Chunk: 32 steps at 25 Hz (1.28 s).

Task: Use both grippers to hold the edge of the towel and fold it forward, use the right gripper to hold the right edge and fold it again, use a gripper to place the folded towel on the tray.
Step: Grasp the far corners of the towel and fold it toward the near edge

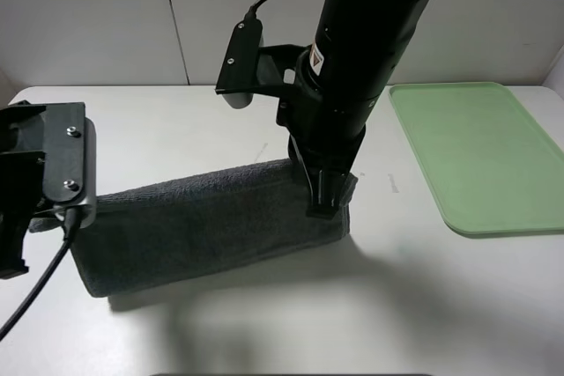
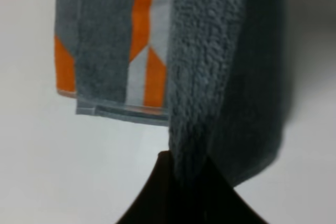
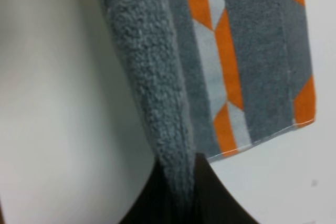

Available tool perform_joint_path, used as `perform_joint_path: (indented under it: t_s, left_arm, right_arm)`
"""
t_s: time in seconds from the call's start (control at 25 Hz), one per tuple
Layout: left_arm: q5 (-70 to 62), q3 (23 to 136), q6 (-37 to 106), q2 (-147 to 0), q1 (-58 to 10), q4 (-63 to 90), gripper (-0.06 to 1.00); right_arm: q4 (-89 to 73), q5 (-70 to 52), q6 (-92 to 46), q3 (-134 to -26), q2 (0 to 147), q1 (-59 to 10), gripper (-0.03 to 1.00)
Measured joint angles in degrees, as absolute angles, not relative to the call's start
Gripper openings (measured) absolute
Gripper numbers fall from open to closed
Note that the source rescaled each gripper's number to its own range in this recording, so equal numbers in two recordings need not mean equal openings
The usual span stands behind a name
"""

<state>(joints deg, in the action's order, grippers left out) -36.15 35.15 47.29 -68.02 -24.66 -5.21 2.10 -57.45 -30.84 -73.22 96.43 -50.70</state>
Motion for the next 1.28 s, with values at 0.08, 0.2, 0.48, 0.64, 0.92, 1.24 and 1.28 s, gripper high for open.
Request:
perform_joint_path:
  t_s: [0.08, 0.2, 0.48, 0.64, 0.92, 1.24, 1.28]
  left_arm:
    - [-33.92, 35.15, 45.44, -70.60, -24.66, -7.08, 0.00]
    - [-31.02, 35.15, 44.10, -74.02, -24.66, -8.97, 0.00]
    - [-23.61, 35.15, 40.53, -79.96, -24.66, -12.86, 0.00]
    - [-20.42, 35.15, 37.35, -82.44, -24.66, -16.04, 0.00]
    - [-17.59, 35.15, 36.31, -85.02, -24.66, -17.21, 0.00]
    - [-17.94, 35.09, 33.27, -85.10, -24.28, -18.34, 0.16]
    - [-19.29, 34.77, 32.46, -85.12, -24.04, -18.92, 0.25]
  right_arm:
    - [2.61, -56.93, -30.82, -73.37, 97.37, -50.70, 0.00]
    - [3.37, -55.46, -30.77, -73.37, 98.57, -50.47, 0.00]
    - [3.56, -52.01, -30.77, -73.37, 101.19, -47.31, 0.00]
    - [4.48, -50.55, -30.77, -73.41, 102.61, -46.89, 0.00]
    - [5.60, -49.64, -30.77, -73.41, 103.24, -46.71, 0.00]
    - [8.05, -49.84, -30.77, -73.41, 103.24, -46.64, 0.03]
    - [8.88, -50.31, -30.69, -73.41, 103.24, -46.43, 0.11]
